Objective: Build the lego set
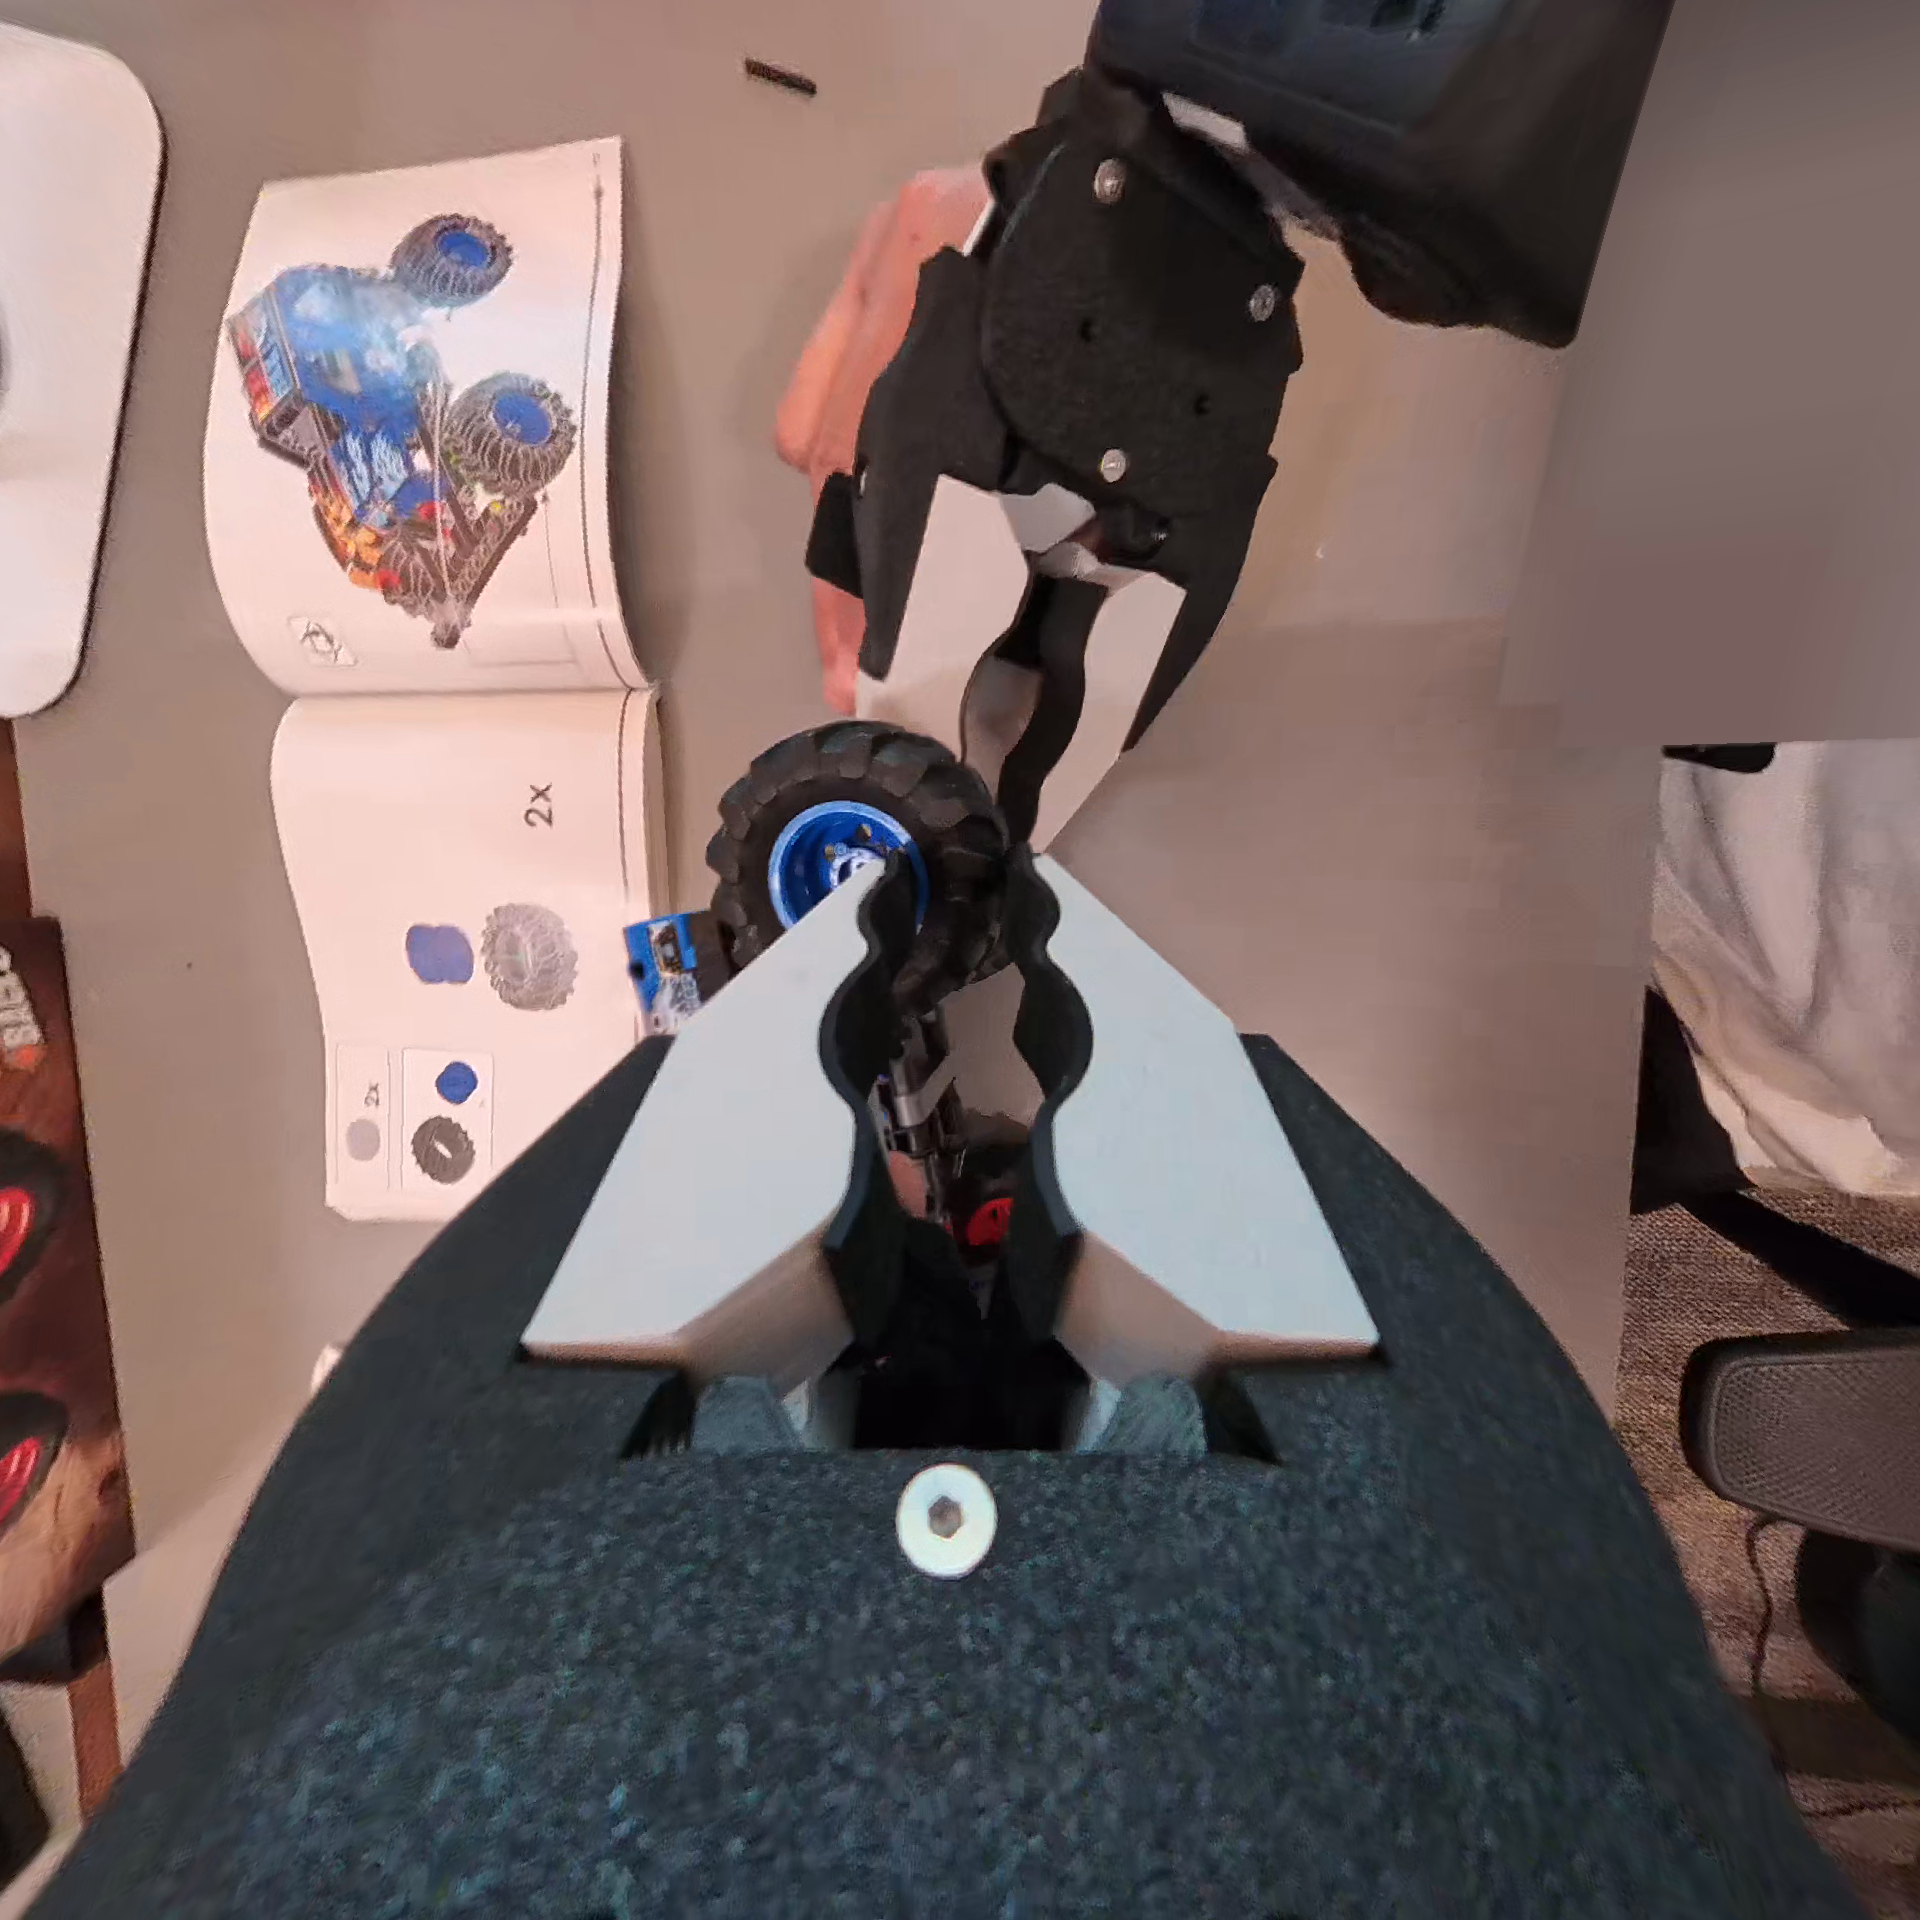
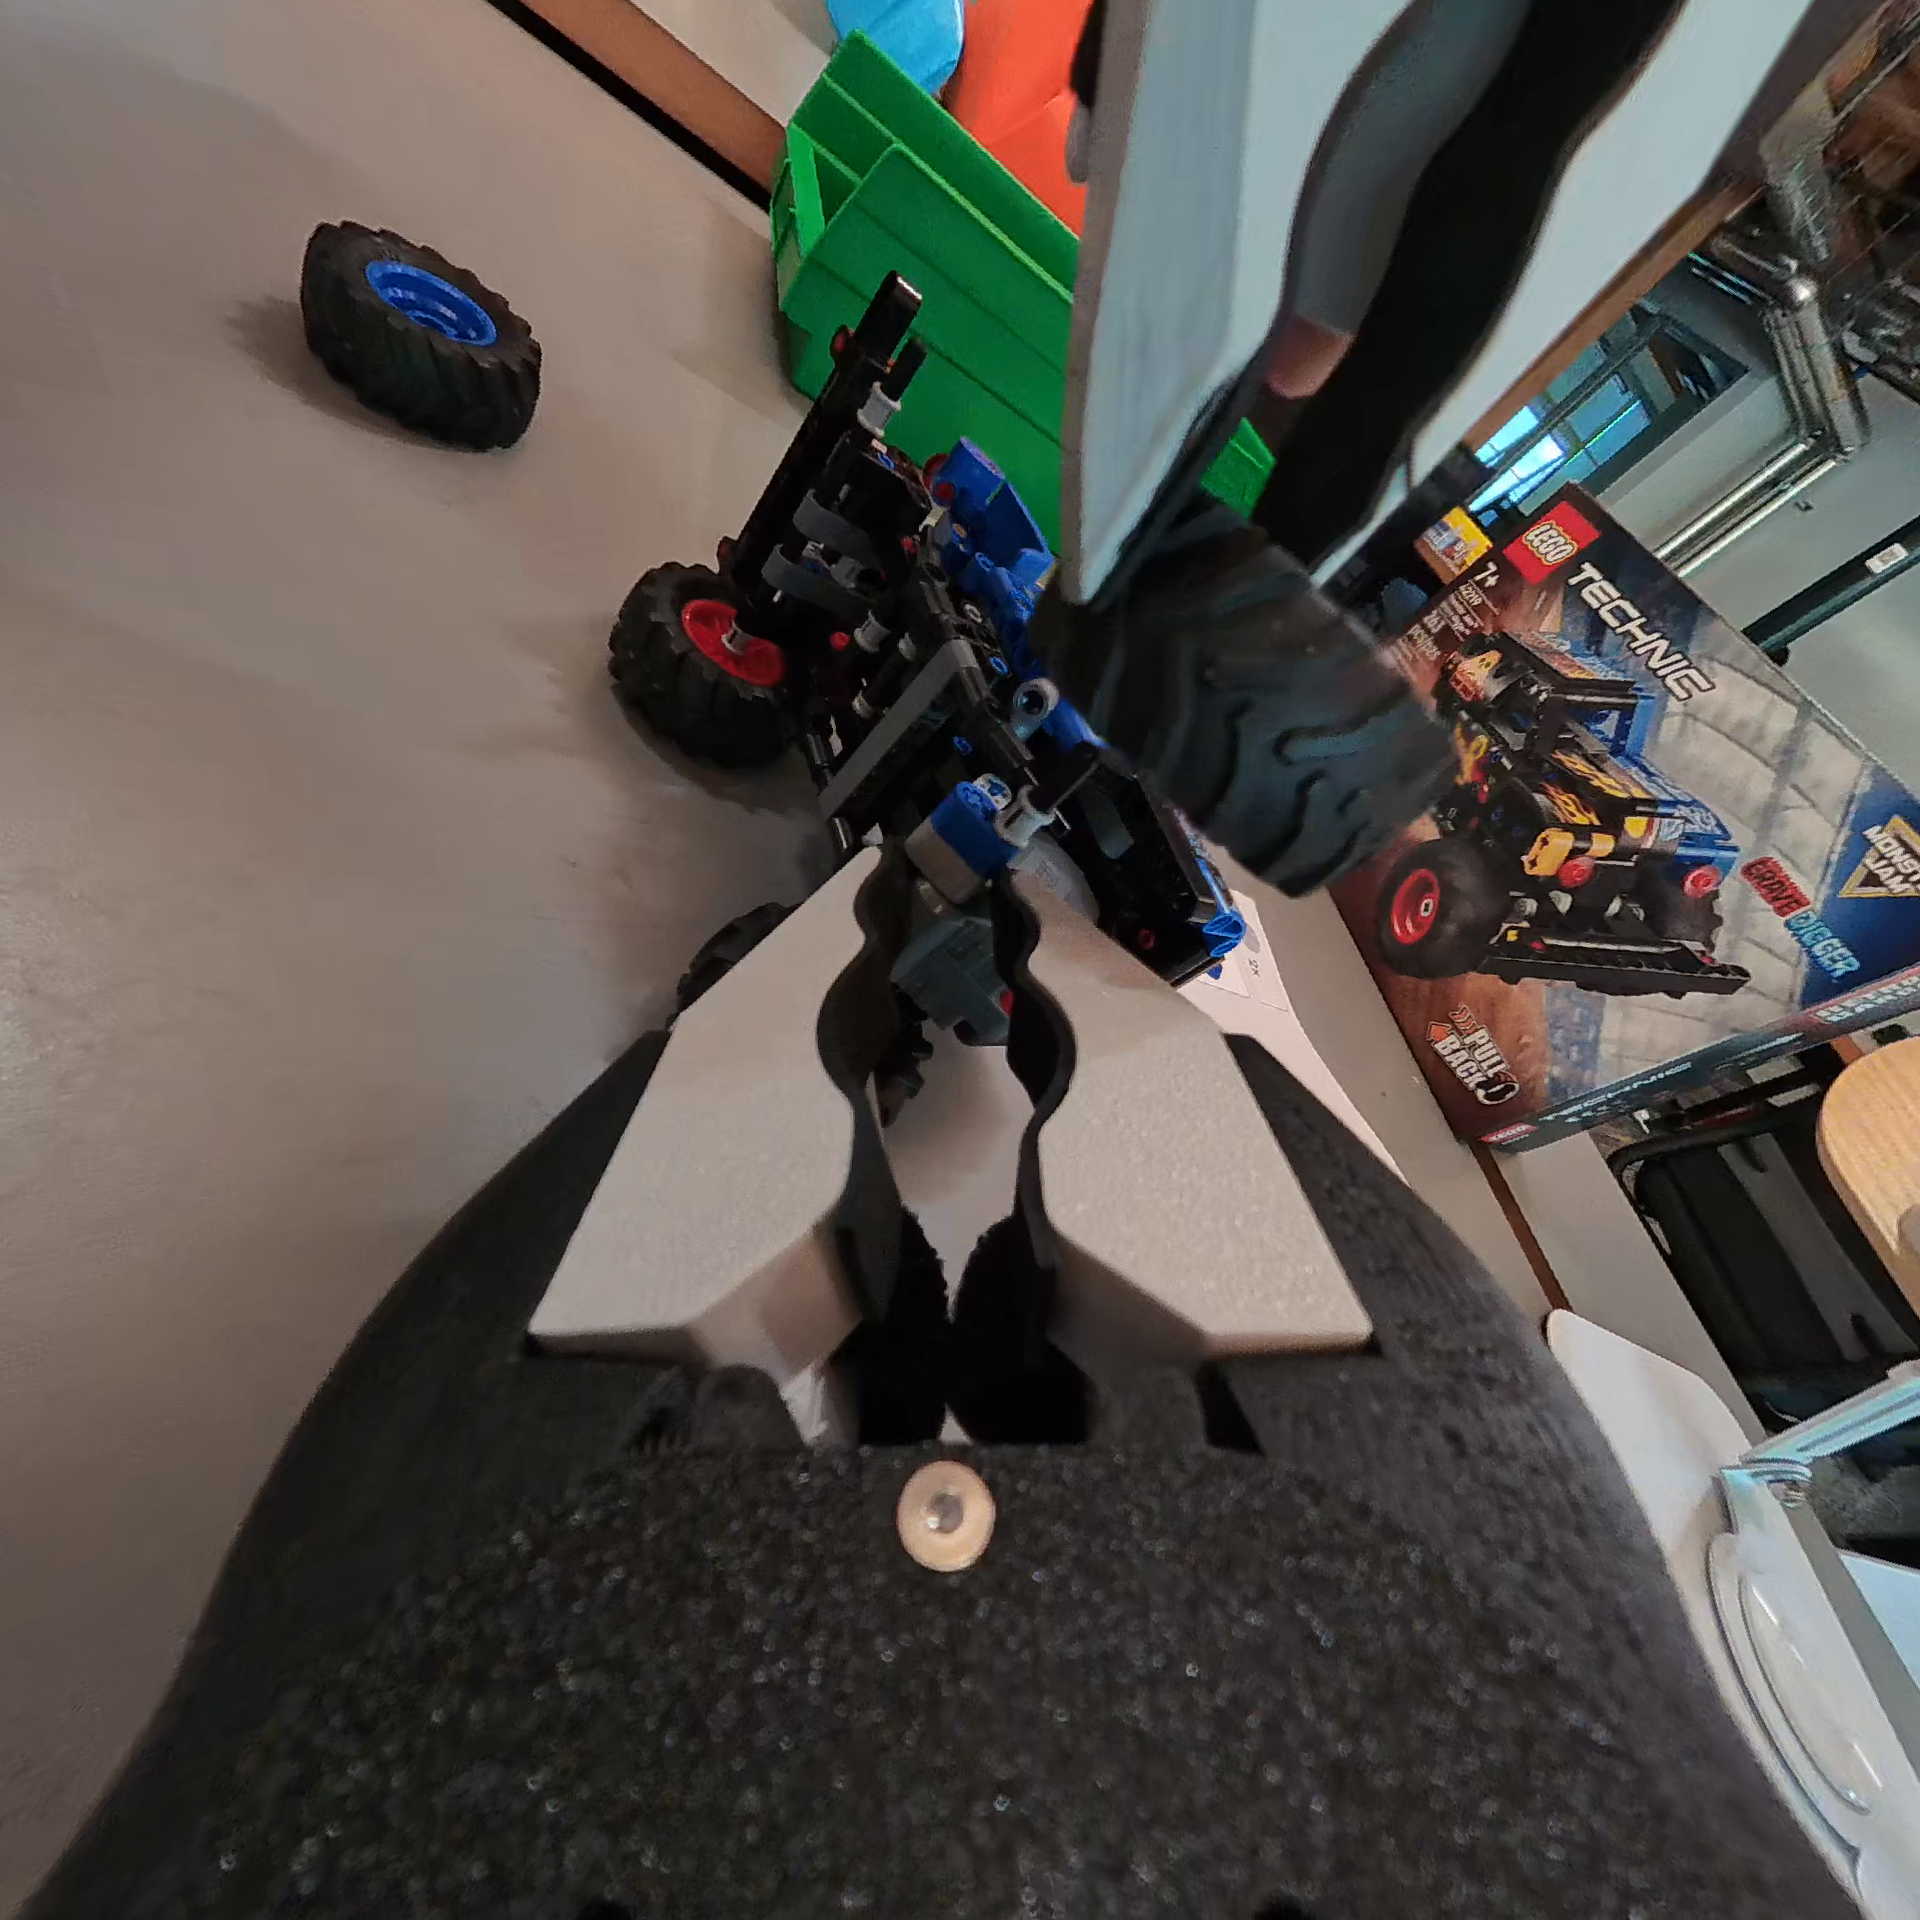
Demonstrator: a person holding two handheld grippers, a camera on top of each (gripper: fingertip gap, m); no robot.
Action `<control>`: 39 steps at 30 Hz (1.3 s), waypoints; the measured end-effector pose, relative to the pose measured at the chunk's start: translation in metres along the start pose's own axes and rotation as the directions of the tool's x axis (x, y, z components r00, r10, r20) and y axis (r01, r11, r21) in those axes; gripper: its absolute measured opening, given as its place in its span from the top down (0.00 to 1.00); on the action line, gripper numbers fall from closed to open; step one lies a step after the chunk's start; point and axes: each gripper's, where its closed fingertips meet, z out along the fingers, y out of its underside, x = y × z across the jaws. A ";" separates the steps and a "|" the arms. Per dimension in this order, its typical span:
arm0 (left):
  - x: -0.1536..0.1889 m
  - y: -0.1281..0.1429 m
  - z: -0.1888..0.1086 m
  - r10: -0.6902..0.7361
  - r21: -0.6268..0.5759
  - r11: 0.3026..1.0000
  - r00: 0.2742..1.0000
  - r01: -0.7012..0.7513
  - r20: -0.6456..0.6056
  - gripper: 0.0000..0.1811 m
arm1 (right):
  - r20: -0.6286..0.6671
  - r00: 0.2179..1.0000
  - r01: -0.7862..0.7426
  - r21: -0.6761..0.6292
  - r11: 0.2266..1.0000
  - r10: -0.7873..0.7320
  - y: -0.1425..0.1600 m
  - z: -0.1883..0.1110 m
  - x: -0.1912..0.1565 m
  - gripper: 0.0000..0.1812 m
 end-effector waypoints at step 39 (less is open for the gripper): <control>0.008 0.006 0.009 -0.333 -0.249 0.916 0.943 0.316 -0.026 0.91 | 0.104 0.949 -0.304 0.041 0.952 0.299 -0.008 -0.009 -0.002 0.80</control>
